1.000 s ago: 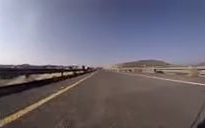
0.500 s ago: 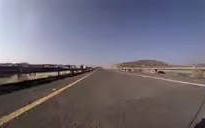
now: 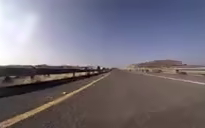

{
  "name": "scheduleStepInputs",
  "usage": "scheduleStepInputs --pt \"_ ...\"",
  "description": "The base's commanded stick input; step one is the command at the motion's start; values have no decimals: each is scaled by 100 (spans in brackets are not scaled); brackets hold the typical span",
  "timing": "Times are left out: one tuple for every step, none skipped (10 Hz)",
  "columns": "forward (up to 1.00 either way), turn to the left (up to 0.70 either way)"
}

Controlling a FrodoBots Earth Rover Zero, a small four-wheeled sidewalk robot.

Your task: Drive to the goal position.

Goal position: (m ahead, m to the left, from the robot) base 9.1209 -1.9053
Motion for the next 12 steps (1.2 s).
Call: scheduleStepInputs --pt "85 0" --pt "85 0" --pt "85 0" --pt "85 0" --pt "85 0" --pt "85 0" --pt "85 0" --pt "85 0" --pt "85 -2" --pt "85 -15" --pt "85 -34" --pt "85 -34"
